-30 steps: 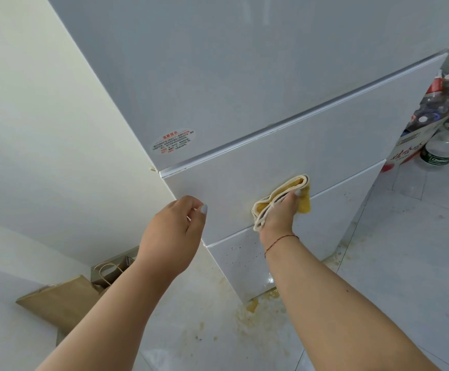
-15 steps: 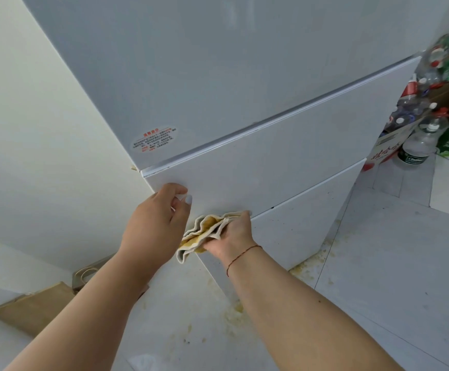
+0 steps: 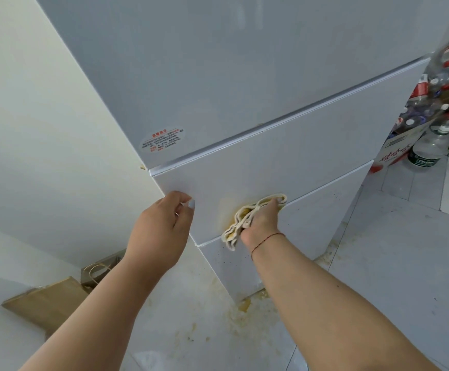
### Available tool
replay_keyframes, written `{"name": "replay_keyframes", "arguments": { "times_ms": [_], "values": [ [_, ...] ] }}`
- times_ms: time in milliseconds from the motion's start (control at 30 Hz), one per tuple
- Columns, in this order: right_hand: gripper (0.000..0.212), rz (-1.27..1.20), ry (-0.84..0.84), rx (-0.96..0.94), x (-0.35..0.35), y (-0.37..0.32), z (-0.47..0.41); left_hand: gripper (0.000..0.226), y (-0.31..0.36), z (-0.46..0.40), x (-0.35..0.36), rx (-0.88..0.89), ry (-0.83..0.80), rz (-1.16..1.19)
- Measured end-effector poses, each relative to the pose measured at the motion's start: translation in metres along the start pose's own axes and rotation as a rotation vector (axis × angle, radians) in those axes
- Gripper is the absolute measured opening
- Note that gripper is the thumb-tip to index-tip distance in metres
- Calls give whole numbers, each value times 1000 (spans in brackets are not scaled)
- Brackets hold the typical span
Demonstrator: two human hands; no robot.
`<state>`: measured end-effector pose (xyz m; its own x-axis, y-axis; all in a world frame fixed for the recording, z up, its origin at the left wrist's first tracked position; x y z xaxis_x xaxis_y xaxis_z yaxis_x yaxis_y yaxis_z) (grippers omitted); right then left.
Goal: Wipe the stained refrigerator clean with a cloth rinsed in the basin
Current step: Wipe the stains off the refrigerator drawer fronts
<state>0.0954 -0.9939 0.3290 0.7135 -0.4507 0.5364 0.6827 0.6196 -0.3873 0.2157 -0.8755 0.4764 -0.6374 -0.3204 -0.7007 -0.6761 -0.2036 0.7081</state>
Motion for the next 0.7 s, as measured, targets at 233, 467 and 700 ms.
{"name": "replay_keyframes", "arguments": {
  "times_ms": [233,467,700],
  "values": [
    [85,-1,-180,333,35,72,40,31,-9,16,-24,-10,51,-21],
    [92,-7,-473,381,65,47,92,44,-10,36,-50,-28,179,55],
    [89,-14,-697,256,68,-6,166,45,-2,47,-57,-53,271,177]
  ]
}}
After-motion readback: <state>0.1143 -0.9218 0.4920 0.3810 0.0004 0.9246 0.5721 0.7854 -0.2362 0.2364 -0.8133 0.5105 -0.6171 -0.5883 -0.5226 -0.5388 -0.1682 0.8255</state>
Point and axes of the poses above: each hand's wrist, its own z-axis away from the middle knuckle, its own x-axis out of the palm, y = z × x, the point moved 4 cm from there along -z, towards the middle knuckle, and after that the axes turned 10 degrees about z, right-handed, at the moved point
